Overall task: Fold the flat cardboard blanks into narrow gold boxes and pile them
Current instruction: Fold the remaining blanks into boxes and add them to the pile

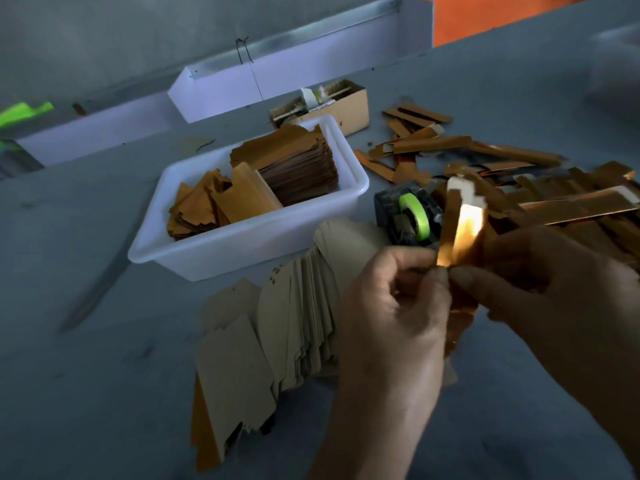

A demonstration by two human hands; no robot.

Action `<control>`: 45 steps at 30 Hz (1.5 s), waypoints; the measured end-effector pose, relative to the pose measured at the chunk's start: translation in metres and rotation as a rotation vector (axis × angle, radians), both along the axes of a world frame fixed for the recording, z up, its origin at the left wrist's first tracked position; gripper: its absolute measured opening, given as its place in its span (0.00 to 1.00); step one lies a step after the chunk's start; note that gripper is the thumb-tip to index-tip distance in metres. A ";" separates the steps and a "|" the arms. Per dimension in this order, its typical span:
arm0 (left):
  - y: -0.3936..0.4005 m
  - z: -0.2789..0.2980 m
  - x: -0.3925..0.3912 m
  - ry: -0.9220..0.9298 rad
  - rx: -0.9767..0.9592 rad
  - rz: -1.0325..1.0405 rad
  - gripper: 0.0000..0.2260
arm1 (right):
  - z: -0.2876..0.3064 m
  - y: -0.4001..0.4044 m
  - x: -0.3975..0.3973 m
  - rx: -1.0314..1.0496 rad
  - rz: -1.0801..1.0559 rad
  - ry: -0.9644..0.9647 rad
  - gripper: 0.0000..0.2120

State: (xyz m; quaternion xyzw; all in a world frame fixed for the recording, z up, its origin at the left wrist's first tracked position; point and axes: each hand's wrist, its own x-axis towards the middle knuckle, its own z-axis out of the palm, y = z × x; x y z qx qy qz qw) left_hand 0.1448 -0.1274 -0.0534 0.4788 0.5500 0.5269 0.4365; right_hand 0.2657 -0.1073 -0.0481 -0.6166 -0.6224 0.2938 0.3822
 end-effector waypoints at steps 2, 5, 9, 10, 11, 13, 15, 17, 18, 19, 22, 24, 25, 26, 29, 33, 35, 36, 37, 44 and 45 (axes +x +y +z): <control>0.001 -0.004 0.000 -0.120 -0.102 0.016 0.08 | -0.003 0.000 0.001 -0.064 0.063 0.158 0.17; 0.000 -0.004 -0.004 -0.168 -0.215 0.021 0.07 | -0.007 0.000 0.001 -0.150 0.111 0.360 0.15; -0.005 -0.005 -0.012 0.411 0.000 0.051 0.07 | -0.008 0.005 0.003 -0.060 0.050 0.296 0.11; -0.005 -0.005 -0.016 0.639 0.107 0.116 0.08 | -0.008 0.010 0.007 -0.007 0.003 0.216 0.11; -0.004 -0.005 -0.021 0.867 0.190 0.175 0.07 | -0.009 0.017 0.012 0.045 -0.043 0.140 0.12; -0.003 -0.008 -0.026 1.165 0.203 0.199 0.14 | -0.016 0.038 0.028 0.140 -0.157 -0.016 0.18; -0.004 -0.017 -0.026 1.316 0.163 0.134 0.21 | -0.023 0.062 0.042 0.175 -0.263 -0.188 0.21; -0.003 -0.022 -0.024 1.367 0.120 0.091 0.21 | -0.029 0.077 0.048 0.119 -0.320 -0.258 0.25; -0.002 -0.024 -0.023 1.365 0.107 0.089 0.19 | -0.033 0.078 0.048 0.101 -0.330 -0.266 0.26; -0.001 -0.025 -0.022 1.349 0.099 0.091 0.17 | -0.036 0.076 0.046 0.117 -0.332 -0.268 0.25; 0.002 -0.023 -0.020 1.310 0.112 0.112 0.12 | -0.036 0.054 0.026 0.276 -0.302 -0.181 0.17; 0.001 -0.024 -0.021 1.331 0.150 0.116 0.10 | -0.039 0.037 0.015 0.427 -0.262 -0.174 0.12; 0.000 -0.026 -0.021 1.336 0.171 0.126 0.09 | -0.040 0.029 0.011 0.473 -0.241 -0.213 0.10; 0.000 -0.028 -0.023 1.330 0.194 0.139 0.09 | -0.039 0.022 0.008 0.472 -0.230 -0.219 0.08; 0.000 -0.030 -0.029 1.258 0.295 0.212 0.07 | -0.031 0.011 0.002 0.400 -0.187 -0.129 0.06; -0.003 -0.029 -0.037 1.130 0.430 0.345 0.08 | -0.017 0.000 -0.002 0.224 -0.083 -0.079 0.13; -0.007 -0.029 -0.040 1.077 0.468 0.320 0.12 | -0.011 -0.004 -0.009 -0.052 0.059 0.183 0.21; -0.009 -0.029 -0.041 1.063 0.501 0.295 0.12 | -0.011 -0.005 -0.012 -0.187 0.115 0.316 0.24; -0.010 -0.030 -0.041 1.058 0.539 0.266 0.12 | -0.012 -0.005 -0.014 -0.293 0.150 0.424 0.25; -0.013 -0.038 -0.045 0.970 0.634 0.184 0.09 | -0.027 -0.002 -0.015 -0.527 0.137 0.922 0.08; -0.013 -0.034 -0.044 0.858 0.578 0.256 0.10 | -0.028 -0.002 -0.015 -0.534 0.154 0.950 0.08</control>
